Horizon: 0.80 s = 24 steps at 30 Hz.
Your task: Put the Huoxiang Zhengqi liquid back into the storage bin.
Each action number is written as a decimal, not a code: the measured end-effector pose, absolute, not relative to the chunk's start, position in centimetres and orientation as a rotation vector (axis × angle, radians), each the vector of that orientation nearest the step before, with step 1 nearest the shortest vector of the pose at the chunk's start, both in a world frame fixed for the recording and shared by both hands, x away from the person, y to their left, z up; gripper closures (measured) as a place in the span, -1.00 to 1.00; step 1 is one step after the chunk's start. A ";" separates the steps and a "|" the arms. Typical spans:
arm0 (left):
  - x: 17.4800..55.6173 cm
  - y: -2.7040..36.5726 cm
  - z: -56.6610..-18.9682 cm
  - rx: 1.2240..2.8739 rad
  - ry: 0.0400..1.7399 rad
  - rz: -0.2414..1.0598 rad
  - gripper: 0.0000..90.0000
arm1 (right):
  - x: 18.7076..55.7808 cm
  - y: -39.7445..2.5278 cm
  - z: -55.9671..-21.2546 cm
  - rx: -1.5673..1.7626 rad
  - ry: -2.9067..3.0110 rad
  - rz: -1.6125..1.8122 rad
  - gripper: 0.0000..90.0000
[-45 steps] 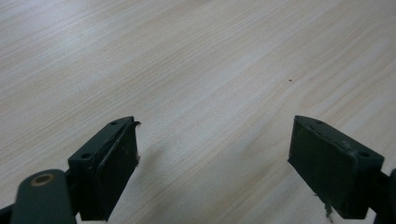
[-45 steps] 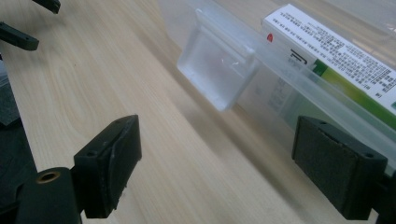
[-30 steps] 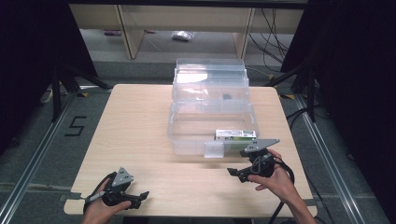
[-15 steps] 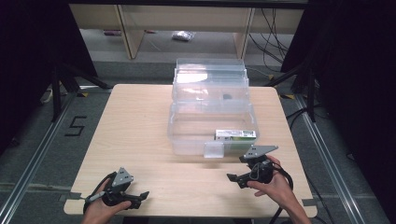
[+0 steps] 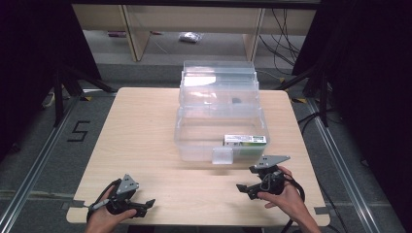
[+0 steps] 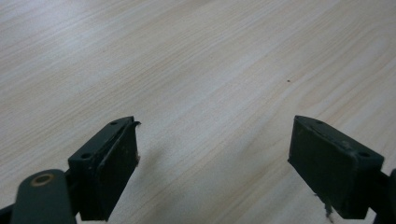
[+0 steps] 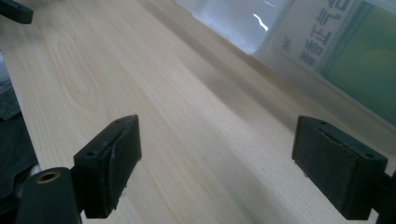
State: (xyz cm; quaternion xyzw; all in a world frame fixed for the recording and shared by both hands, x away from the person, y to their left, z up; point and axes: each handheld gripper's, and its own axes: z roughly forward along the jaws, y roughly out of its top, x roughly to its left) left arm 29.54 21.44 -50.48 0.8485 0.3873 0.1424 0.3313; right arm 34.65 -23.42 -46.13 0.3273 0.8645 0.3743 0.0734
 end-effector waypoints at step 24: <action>29.5 21.5 -50.4 2.232 1.002 0.377 -0.66 | 32.6 -23.8 -49.0 1.008 2.630 1.018 -0.63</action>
